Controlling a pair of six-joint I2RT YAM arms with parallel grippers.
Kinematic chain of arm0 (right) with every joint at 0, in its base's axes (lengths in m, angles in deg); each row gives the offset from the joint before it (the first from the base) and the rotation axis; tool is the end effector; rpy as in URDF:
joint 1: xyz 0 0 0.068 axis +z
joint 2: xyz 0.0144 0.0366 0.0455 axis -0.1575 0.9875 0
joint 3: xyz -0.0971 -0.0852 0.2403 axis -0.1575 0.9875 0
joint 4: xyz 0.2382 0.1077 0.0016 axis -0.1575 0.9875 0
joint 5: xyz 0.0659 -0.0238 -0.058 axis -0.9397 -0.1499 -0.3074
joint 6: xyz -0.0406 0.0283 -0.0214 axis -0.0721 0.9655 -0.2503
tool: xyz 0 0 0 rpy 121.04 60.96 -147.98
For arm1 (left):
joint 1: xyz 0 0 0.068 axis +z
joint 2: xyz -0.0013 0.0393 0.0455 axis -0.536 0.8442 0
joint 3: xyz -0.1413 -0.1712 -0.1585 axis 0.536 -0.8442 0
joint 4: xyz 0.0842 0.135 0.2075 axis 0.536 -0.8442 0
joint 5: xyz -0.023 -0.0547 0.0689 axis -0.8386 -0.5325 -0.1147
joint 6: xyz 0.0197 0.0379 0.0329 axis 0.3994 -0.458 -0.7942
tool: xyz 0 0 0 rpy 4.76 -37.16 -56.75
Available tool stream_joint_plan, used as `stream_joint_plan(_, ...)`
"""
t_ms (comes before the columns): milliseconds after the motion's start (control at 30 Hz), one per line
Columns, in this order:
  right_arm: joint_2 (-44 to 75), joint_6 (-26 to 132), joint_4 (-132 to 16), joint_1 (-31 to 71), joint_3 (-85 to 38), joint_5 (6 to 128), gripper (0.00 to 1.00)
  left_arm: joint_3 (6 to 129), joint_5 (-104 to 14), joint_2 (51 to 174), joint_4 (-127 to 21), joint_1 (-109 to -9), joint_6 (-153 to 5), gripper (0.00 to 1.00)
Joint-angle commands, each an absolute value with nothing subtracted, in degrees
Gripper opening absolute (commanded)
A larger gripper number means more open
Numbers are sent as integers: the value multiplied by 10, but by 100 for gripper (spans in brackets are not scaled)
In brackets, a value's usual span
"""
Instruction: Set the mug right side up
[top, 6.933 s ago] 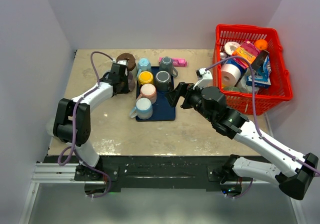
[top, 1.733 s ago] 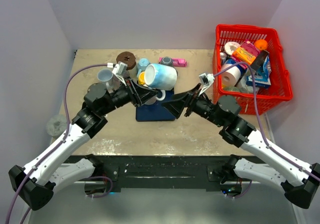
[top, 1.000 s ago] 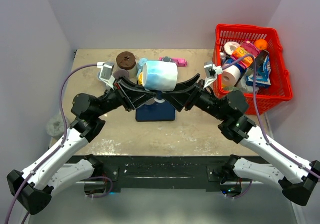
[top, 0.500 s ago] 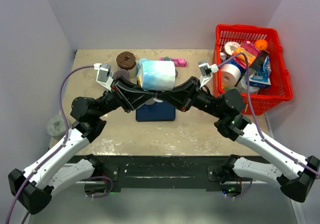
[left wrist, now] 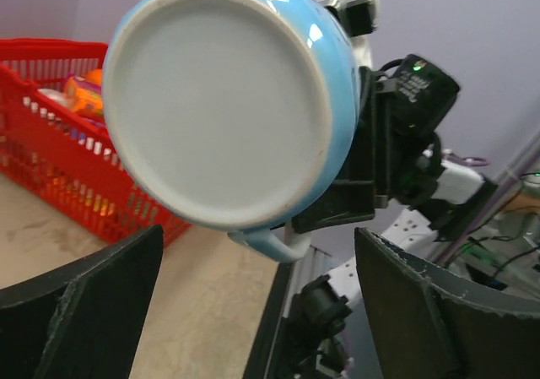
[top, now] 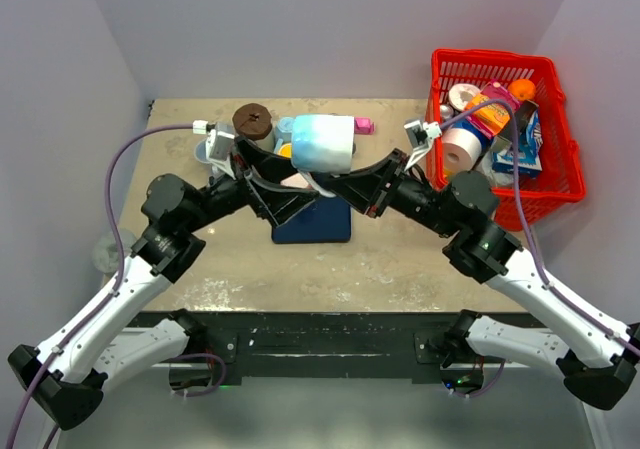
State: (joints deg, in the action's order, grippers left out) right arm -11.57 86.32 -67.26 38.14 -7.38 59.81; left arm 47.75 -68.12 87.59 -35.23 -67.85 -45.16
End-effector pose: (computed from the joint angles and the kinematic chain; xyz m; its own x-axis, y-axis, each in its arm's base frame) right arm 0.1345 0.1587 0.4369 -0.4417 0.4423 -0.7806 -0.7776 0.2452 0.5790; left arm 0.1466 -0.1269 0.4235 -0.3454 -0.4318 -0.8332 0.8716 0.1816 -0.4554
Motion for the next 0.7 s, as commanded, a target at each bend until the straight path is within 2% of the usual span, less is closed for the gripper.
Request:
stream_joint_plan(0,-139,821,-620,380,-154,716,0,544,-598,879,-521,-681,-600,99)
stream_joint_plan(167,-110,778,-518,380,-203,812,0,563,-436,884,-650,-681,-690,99)
stream_joint_plan(333,-33,733,-380,380,-266,967,0,548,-291,882,-683,-680,-735,99)
stream_joint_plan(467,29,708,-293,380,-305,1051,0,519,-255,866,-665,-680,-764,99)
stream_joint_plan(667,116,693,-204,375,-352,1103,0,472,-220,838,-626,-680,-774,99)
